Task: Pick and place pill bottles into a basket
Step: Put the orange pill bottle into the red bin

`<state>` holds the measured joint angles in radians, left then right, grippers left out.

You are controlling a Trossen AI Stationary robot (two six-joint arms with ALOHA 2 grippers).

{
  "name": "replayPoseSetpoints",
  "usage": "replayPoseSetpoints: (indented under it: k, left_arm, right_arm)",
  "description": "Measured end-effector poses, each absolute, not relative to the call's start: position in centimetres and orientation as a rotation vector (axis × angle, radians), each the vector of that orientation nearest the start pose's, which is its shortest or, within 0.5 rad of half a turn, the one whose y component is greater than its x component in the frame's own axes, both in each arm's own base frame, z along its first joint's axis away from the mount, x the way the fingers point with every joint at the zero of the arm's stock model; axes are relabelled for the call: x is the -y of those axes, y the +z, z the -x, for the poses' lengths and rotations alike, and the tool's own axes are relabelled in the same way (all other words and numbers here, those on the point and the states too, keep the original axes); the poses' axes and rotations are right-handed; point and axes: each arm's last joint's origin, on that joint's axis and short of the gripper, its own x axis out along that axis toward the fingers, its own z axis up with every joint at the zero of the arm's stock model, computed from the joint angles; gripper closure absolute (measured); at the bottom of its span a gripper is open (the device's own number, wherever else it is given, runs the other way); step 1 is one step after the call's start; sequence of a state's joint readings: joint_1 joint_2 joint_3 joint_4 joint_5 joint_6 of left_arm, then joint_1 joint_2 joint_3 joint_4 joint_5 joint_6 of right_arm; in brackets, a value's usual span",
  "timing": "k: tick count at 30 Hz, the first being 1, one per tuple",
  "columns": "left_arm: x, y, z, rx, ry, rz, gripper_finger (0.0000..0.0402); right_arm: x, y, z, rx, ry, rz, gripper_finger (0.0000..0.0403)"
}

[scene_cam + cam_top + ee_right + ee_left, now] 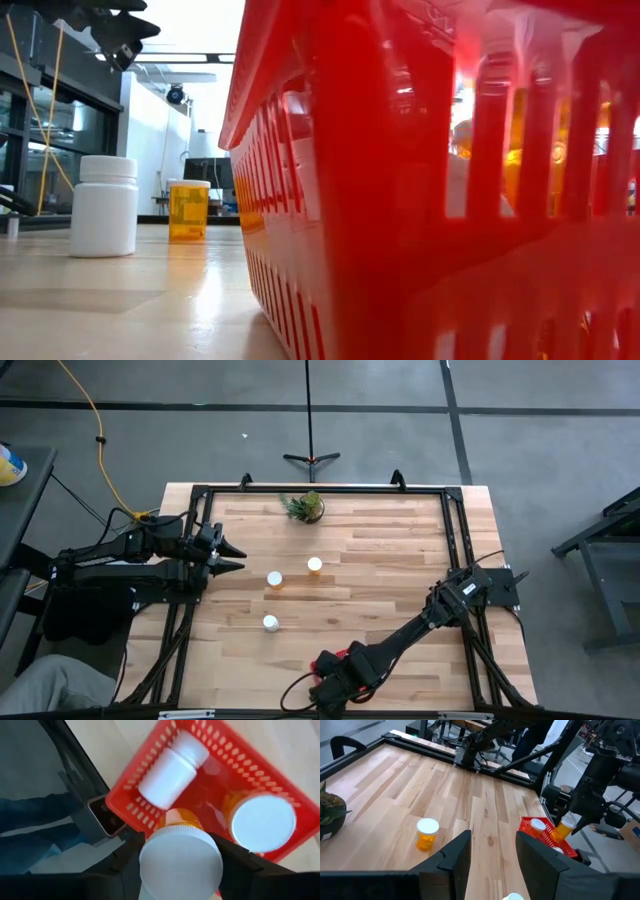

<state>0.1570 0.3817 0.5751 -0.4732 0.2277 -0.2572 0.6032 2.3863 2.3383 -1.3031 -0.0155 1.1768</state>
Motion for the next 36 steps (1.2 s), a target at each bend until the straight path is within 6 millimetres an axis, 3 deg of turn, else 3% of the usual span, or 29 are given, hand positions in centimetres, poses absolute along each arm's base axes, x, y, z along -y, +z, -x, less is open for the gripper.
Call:
replayPoseSetpoints:
  k: [4,10,21,36]
  left_arm:
    - [-0.9,28.1,-9.6,-0.284,-0.036,0.303,0.0211]
    - [-0.9,28.1,-9.6,-0.284,-0.037,0.293,0.0211]
    - [-0.8,28.0,-9.6,-0.291,-0.038,0.294,0.0211]
    - [-0.8,28.0,-9.6,-0.295,-0.038,0.291,0.0211]
  right_arm:
    - [-27.4,23.5,-39.4,-1.411,-0.325,-0.577,0.0228]
    - [-27.1,22.8,-39.2,-1.428,-0.371,-0.557,0.0215]
    - [-27.2,18.5,-38.6,-1.541,-0.398,-0.571,0.0218]
    - [-26.9,18.9,-38.2,-1.561,-0.427,-0.552,0.0204]
